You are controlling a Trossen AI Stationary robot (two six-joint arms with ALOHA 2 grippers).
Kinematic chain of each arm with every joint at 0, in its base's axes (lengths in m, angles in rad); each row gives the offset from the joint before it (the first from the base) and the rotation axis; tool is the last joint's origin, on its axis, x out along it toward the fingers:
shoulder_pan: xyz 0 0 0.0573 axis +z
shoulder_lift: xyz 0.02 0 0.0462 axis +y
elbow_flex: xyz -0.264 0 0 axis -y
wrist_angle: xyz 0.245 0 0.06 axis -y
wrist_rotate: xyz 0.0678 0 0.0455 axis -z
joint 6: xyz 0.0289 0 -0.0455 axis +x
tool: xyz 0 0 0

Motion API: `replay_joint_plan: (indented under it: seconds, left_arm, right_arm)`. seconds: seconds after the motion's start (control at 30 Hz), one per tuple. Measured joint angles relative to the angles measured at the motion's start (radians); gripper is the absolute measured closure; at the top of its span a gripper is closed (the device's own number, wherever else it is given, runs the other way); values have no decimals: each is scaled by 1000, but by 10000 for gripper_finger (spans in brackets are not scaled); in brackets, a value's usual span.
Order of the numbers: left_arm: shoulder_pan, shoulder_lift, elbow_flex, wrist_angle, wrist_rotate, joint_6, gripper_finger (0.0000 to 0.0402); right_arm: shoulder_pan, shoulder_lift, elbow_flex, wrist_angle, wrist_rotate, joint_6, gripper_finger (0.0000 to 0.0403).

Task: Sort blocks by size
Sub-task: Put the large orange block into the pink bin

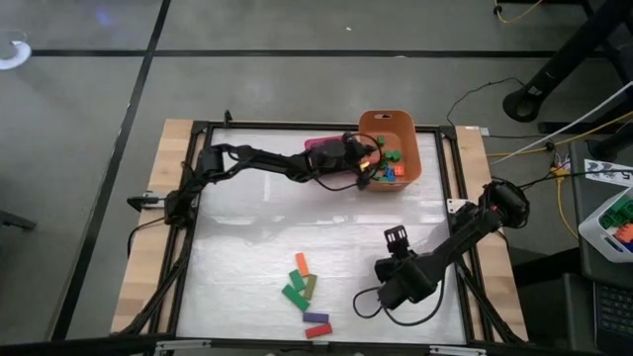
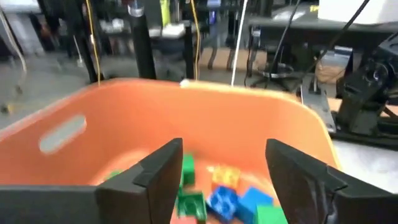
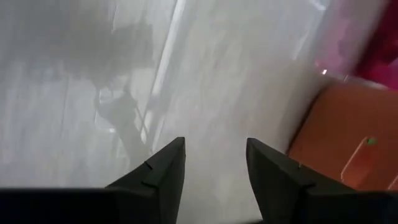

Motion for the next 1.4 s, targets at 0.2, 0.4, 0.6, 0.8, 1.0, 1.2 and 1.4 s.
replay_joint_plan:
  seconds: [0.2, 0.4, 0.6, 0.8, 1.0, 1.2, 1.4]
  left_arm:
    - [-15, -165, 0, -425, 3, 50, 179]
    - [-33, -399, -47, -915, 47, 41, 179]
    - [-90, -672, -280, -909, 48, -34, 179]
    - [-172, -916, -537, -866, 35, -93, 179]
    - [-271, -1049, -715, -863, 34, -149, 179]
    - [-374, -1076, -824, -797, 33, -230, 179]
    - [-457, -1008, -901, -511, 32, -267, 179]
  right_arm:
    - [0, 0, 0, 162, 78, -81, 233]
    - [-30, 0, 0, 392, 105, -313, 233]
    - [-121, 14, 0, 655, 105, -549, 233]
    - [-238, 29, 1, 847, -41, -632, 233]
    - [-307, 55, 0, 944, -155, -1070, 233]
    - [-381, 92, 0, 1041, -264, -1226, 233]
    - [-414, 95, 0, 967, -250, -1225, 233]
